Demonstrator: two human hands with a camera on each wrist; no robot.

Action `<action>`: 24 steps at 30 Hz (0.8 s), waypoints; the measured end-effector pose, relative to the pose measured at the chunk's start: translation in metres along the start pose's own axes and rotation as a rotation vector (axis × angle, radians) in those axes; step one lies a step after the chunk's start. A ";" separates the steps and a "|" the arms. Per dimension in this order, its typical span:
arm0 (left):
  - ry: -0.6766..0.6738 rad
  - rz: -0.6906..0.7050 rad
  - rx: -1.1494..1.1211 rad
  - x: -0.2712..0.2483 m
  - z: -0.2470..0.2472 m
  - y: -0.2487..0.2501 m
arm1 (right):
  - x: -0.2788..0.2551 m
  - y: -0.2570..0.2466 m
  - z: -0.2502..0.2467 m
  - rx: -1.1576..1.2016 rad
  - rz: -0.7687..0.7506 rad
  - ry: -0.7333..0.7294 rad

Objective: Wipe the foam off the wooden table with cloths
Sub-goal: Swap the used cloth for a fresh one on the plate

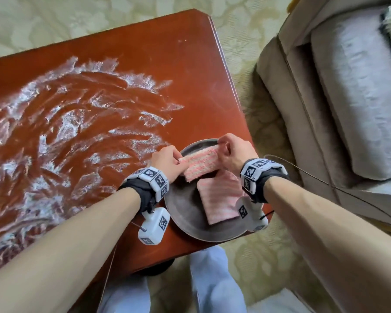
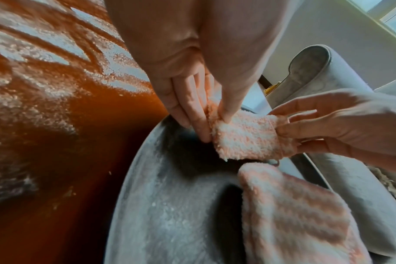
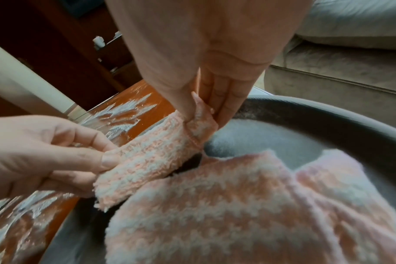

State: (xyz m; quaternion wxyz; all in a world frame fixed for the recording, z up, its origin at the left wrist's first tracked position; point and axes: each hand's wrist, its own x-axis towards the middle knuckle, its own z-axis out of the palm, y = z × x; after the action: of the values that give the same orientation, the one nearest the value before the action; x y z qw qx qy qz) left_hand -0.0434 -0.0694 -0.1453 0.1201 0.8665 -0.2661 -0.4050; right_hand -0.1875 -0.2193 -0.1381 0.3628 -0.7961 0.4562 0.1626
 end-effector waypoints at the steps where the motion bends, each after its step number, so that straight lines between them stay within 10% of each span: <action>1: 0.015 -0.008 -0.005 0.001 0.001 0.001 | 0.003 0.002 -0.003 -0.010 -0.014 -0.007; 17: 0.187 0.032 0.101 -0.023 0.014 0.013 | -0.001 0.020 -0.032 -0.260 -0.030 -0.071; 24: -0.195 0.086 0.198 -0.038 0.020 0.026 | -0.013 0.027 -0.029 -0.239 -0.057 -0.130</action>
State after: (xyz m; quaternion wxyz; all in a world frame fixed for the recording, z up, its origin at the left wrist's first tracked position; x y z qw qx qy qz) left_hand -0.0881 -0.0695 -0.1225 0.0248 0.8185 -0.3523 -0.4532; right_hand -0.2193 -0.2413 -0.1220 0.2988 -0.8341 0.3861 0.2566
